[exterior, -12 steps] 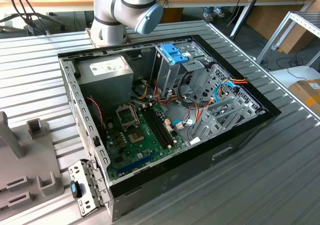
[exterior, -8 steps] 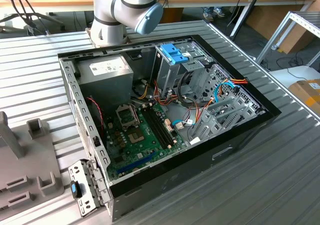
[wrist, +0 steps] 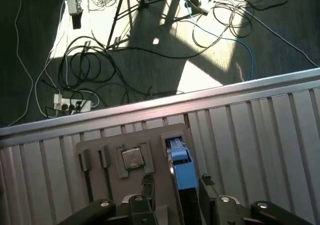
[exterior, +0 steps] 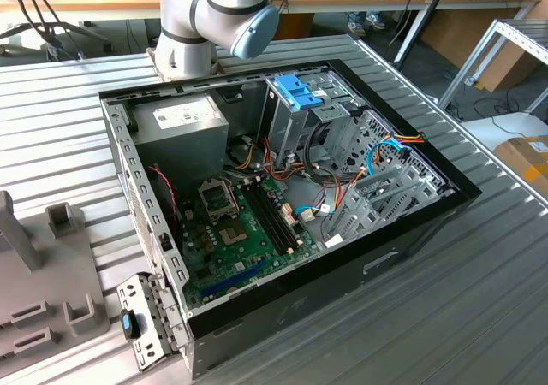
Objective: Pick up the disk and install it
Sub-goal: 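Pick up the disk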
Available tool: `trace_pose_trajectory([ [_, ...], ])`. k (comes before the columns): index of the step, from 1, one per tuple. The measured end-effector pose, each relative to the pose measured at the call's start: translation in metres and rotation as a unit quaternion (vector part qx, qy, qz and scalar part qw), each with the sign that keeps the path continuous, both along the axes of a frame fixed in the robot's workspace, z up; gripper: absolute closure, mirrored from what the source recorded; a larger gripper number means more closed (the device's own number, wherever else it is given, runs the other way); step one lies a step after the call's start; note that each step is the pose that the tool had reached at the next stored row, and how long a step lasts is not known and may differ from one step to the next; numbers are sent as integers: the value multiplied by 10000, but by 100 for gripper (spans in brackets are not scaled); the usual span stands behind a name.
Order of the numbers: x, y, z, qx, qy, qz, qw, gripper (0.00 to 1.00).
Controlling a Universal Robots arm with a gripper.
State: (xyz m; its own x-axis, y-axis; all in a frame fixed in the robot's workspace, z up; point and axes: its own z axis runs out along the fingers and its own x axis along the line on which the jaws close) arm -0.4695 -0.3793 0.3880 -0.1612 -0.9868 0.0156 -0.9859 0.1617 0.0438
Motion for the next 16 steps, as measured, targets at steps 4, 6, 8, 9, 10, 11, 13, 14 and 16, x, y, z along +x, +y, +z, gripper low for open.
trace_pose_trajectory([
  [4, 0, 1, -2, 0, 0, 616, 9981, 52],
  [6, 0, 2, -2, 0, 0, 840, 9965, 52],
  [8, 0, 1, -3, 0, 0, 965, 9953, 52],
  [9, 0, 1, -3, 0, 0, 974, 9952, 52],
  [10, 0, 2, -3, 0, 0, 975, 9952, 52],
  [11, 0, 2, -3, 0, 0, 976, 9952, 52],
  [13, 0, 2, -9, 62, -13, 982, 9951, 52],
  [14, 0, 2, -15, 85, -20, 991, 9950, 52],
  [16, 0, 2, -29, 86, -22, 997, 9950, 52],
])
